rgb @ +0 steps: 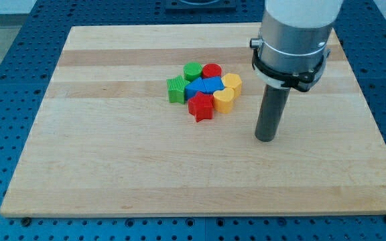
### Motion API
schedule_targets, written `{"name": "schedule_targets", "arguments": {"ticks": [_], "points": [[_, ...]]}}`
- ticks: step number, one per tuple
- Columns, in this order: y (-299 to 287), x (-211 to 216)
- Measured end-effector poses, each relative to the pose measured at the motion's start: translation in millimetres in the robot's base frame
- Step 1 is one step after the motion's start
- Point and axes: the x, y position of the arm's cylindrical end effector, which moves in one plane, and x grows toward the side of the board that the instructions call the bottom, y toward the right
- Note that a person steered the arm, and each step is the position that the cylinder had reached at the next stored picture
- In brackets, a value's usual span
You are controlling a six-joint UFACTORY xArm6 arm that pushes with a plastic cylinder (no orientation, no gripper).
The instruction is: Move your arm towards the red star
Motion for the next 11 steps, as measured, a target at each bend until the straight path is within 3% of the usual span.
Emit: {"name": "schedule_targets", "arguments": {"ticks": [8, 9, 10, 11], "points": [[-21, 6], [-41, 9], [-102, 9], [-119, -27]]}}
